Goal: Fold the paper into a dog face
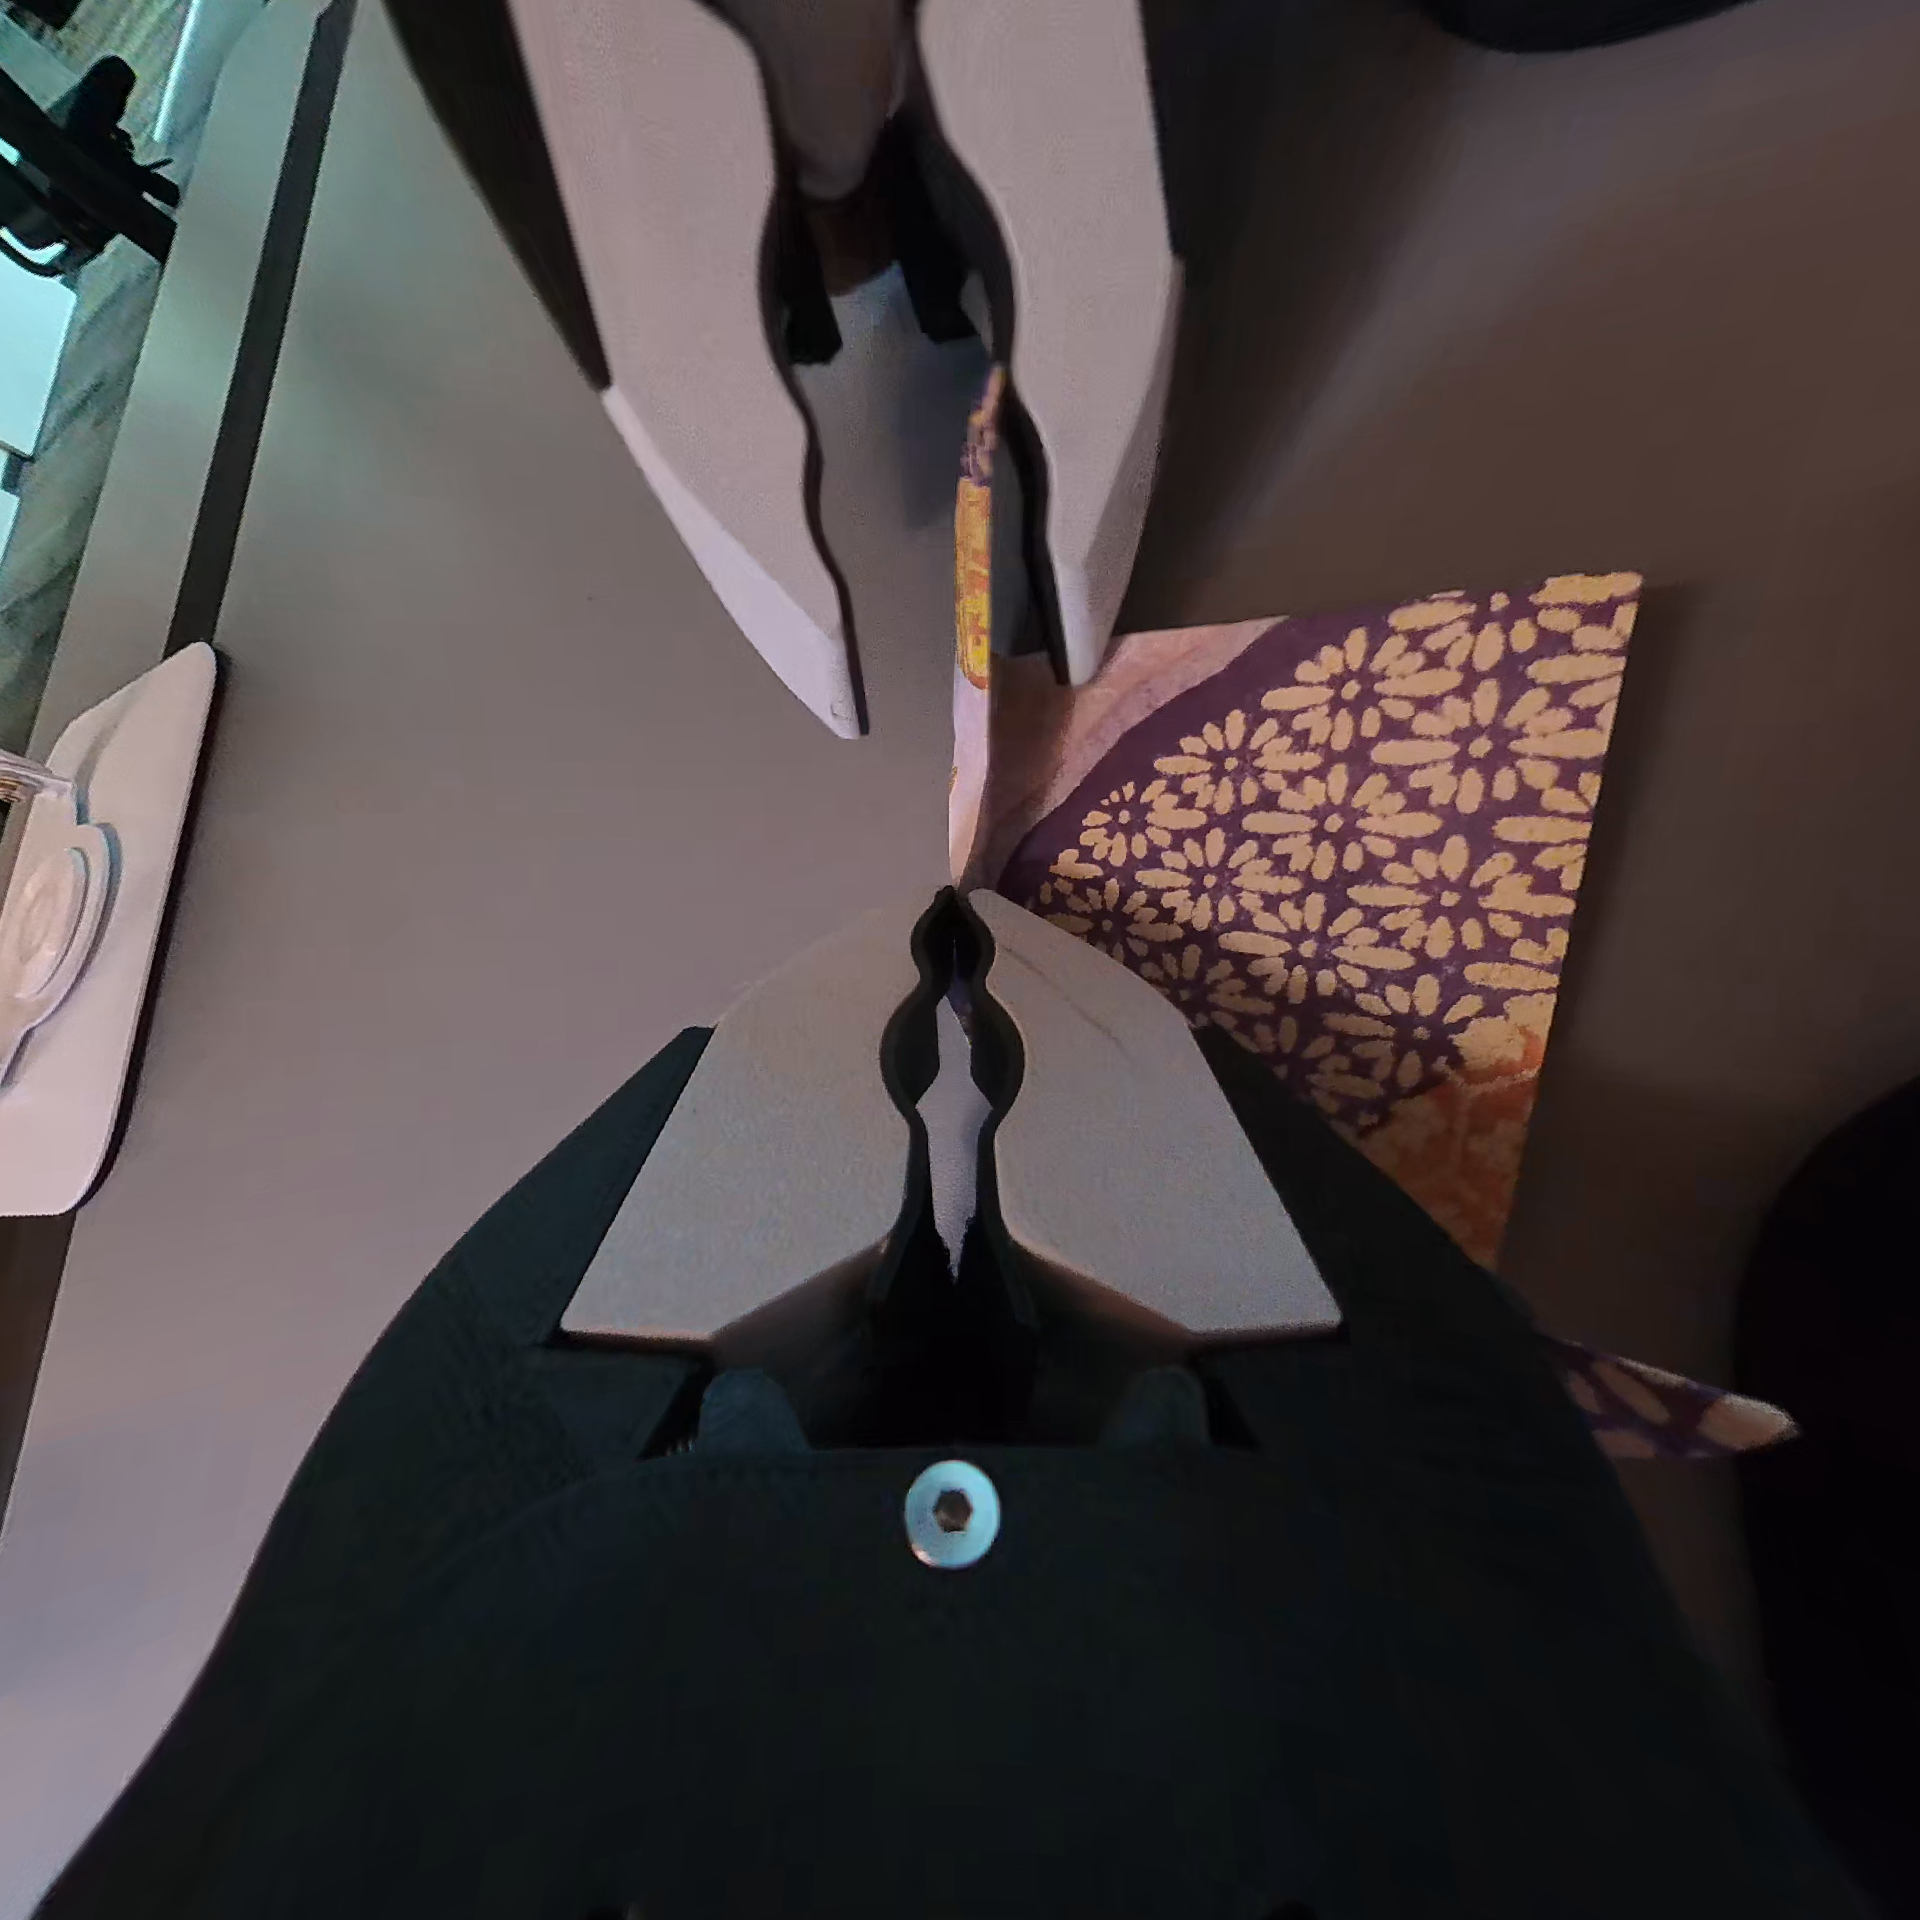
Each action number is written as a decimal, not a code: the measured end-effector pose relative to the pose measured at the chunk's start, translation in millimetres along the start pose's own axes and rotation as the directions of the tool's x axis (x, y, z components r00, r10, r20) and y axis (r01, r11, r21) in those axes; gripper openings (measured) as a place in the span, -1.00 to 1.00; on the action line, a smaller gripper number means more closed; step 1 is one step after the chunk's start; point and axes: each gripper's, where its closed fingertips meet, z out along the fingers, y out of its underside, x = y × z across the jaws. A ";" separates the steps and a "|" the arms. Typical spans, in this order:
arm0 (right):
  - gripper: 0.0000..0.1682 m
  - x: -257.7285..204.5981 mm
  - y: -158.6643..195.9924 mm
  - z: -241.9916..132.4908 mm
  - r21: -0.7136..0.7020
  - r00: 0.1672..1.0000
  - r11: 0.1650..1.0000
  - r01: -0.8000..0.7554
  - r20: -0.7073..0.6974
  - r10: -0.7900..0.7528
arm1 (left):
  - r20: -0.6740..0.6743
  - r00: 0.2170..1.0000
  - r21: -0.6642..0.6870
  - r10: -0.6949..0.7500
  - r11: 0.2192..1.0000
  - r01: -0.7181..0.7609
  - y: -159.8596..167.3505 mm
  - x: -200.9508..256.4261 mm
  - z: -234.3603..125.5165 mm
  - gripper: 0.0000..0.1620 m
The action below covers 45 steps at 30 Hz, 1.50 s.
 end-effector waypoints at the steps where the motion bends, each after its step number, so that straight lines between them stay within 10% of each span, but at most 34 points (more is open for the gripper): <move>1: -0.66 -0.2 3.9 1.8 -0.013 0.997 0.997 -0.073 0.039 0.074 | 0.001 1.000 0.002 0.002 1.000 -0.002 0.1 0.0 -0.1 -1.00; 6: -0.97 -0.7 6.9 8.8 -0.049 0.990 0.993 -0.107 0.091 0.111 | 0.004 1.000 0.004 0.007 1.000 -0.007 0.0 0.1 -0.3 -1.00; 12: -0.99 1.5 9.4 11.7 -0.227 0.873 0.871 0.436 -0.128 -0.470 | -0.013 0.999 0.009 -0.030 1.000 0.030 -0.3 0.5 -1.5 -0.90; 19: -0.99 0.5 8.5 12.8 -0.349 0.719 0.718 0.602 -0.155 -0.678 | -0.209 0.925 0.221 -0.316 0.907 0.359 -31.5 -10.5 -27.2 -0.77; 25: -1.00 -0.2 8.5 13.4 -0.340 0.715 0.719 0.606 -0.161 -0.680 | -0.121 0.990 0.065 -0.075 0.994 0.083 -15.5 5.3 -1.2 -0.83; 45: -1.00 -2.0 9.2 13.9 -0.280 0.738 0.747 0.603 -0.162 -0.656 | -0.130 0.982 0.017 -0.137 0.990 0.140 -8.0 6.2 4.7 -1.00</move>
